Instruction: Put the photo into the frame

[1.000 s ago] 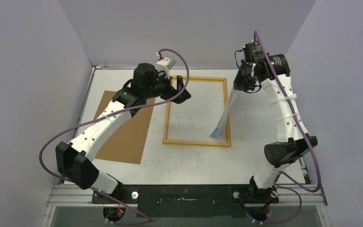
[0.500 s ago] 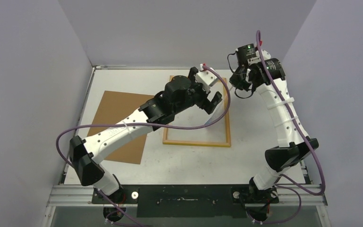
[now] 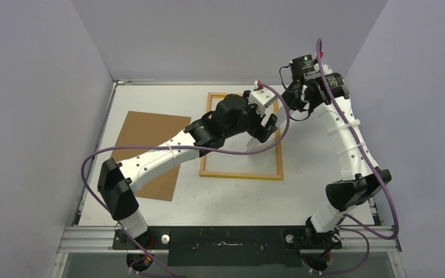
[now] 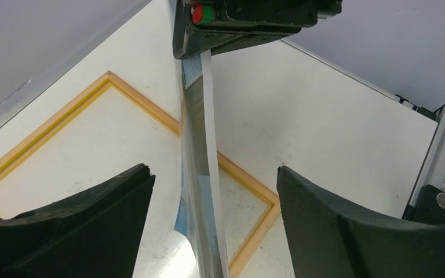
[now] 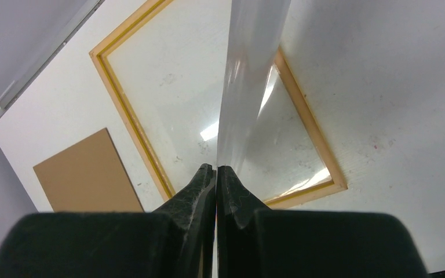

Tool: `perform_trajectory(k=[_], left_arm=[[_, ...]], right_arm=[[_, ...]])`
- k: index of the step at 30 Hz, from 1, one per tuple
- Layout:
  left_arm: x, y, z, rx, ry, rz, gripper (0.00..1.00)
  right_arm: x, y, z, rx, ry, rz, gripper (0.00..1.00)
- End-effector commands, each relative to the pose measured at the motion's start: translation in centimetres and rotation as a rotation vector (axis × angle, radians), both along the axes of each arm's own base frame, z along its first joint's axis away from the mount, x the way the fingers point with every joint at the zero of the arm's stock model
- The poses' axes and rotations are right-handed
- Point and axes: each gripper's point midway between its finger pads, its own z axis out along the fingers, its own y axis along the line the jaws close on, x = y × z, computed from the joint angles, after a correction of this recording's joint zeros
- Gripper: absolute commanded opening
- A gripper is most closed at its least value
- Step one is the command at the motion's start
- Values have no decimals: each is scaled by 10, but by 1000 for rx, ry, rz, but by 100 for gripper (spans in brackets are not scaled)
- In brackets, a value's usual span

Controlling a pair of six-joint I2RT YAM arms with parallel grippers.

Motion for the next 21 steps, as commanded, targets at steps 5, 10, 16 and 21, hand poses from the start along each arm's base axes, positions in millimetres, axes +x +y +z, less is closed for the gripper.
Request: perform_trajectory(k=[5,10,16,21], left_arm=[[11,-5,10,-7,42,51,40],[14,3,19,-28,27,89,12],[8,2,29,-51,26,43,0],[-1,2,39,-104,77,-23,0]], right_arm=[[-1,4,20,73,-78,12,0],[-1,2,16,74,-75,9,0],[1,3,14,90,-73,25,0],[4,2,16,116,-95,34,23]])
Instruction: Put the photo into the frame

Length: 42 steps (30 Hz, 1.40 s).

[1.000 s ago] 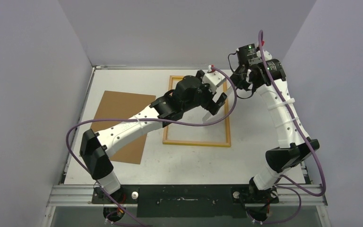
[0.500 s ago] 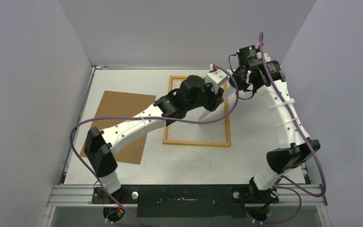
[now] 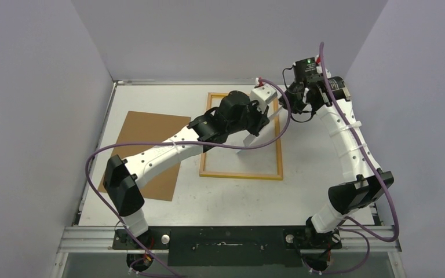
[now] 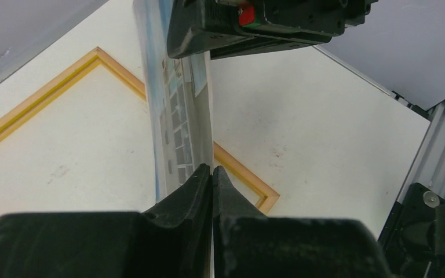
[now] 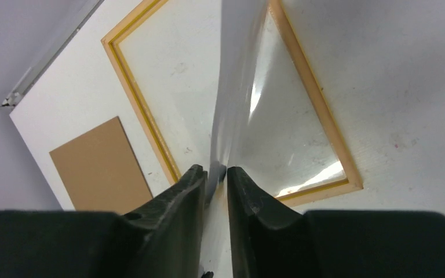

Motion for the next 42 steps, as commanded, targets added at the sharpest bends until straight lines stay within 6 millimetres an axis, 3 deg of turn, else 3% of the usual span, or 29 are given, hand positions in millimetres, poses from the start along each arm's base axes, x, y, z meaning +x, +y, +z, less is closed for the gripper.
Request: perform_trajectory(k=[1,3,6,9,11,14,18,26,29,32,36,42], left_arm=[[-8,6,55,-142,2,-50,0],[-5,11,57,-161,22,-48,0],[4,18,59,-190,53,-29,0],[17,29,65,-251,106,2,0],[29,41,71,-319,153,25,0],[51,61,74,-431,260,75,0],[85,99,68,-557,383,189,0],[129,172,20,-866,724,422,0],[140,189,4,-962,829,458,0],[146,197,-10,-1020,899,462,0],[142,203,-38,-996,962,467,0],[111,216,-86,-963,1049,471,0]], right_arm=[[3,-5,27,40,-109,-2,28],[5,-7,28,45,-120,-6,38],[7,-7,28,59,-128,-4,41],[13,-12,36,80,-164,-19,53],[21,-10,54,111,-262,5,63],[27,9,100,220,-494,100,71],[28,23,125,295,-608,175,75],[15,19,141,284,-722,200,77],[10,16,149,262,-766,205,80],[10,15,141,239,-736,212,82],[9,12,127,222,-703,201,82],[8,8,110,188,-659,199,81]])
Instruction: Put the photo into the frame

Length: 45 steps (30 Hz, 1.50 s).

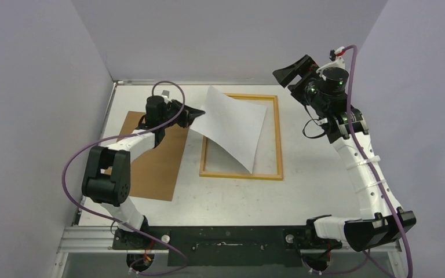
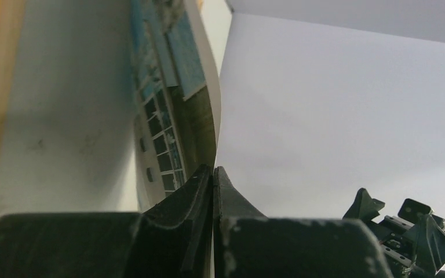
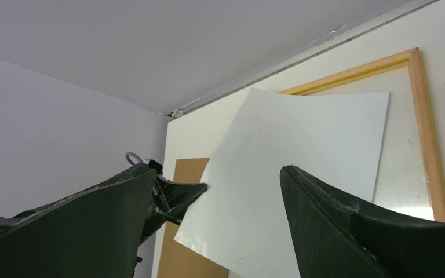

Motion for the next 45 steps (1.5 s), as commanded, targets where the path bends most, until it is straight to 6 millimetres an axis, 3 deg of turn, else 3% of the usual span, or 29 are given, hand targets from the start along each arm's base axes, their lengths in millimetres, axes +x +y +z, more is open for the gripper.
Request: perform_trajectory(k=[1,7,14,22,28,36,45], left_arm=[[-24,5,0,-63,-30,-54,0],[-43,14,-28,-50,-11,-16,0],[-38,25,-65,-51,-2,73,0],[-29,36,-77,-75,8,206,0],[-24,4,-79,-91,16,160,0],[-25,-25,-91,-157,36,147,0],[-25,-25,-104,-152,22,170,0]], right_arm=[[-4,-9,4,-31,-31,-21,81],[-2,-7,-19,-52,16,-9,81],[1,-7,-56,-97,84,8,81],[-5,-21,-127,-188,249,-37,80],[-8,-28,-165,-218,338,-55,80],[-7,-34,-188,-244,389,-54,79],[-12,-54,-231,-311,527,-104,79]])
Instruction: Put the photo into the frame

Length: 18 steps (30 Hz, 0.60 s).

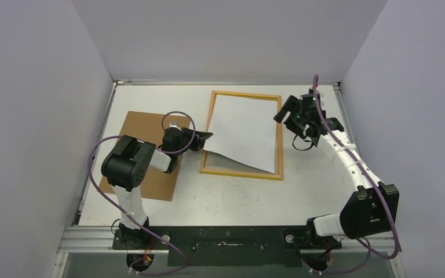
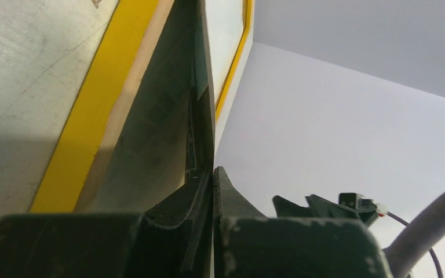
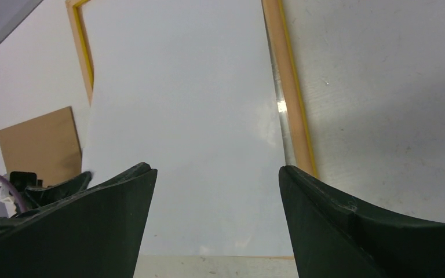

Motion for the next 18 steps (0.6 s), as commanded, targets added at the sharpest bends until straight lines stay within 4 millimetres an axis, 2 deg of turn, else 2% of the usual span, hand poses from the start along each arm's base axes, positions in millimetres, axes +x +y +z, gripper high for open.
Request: perform_trajectory(k=[1,7,18], left_arm=[[14,-1,26,-49,-113,40,0],[19,-12,31,-62,-119,55,0],[16,-2,21,-20,-75,108,0]], right_arm=[[-2,-14,-28,-51,73,-30,79],[-2,-13,-39,-48,97,-22,79],[1,-12,-45,-51,115,-18,79]])
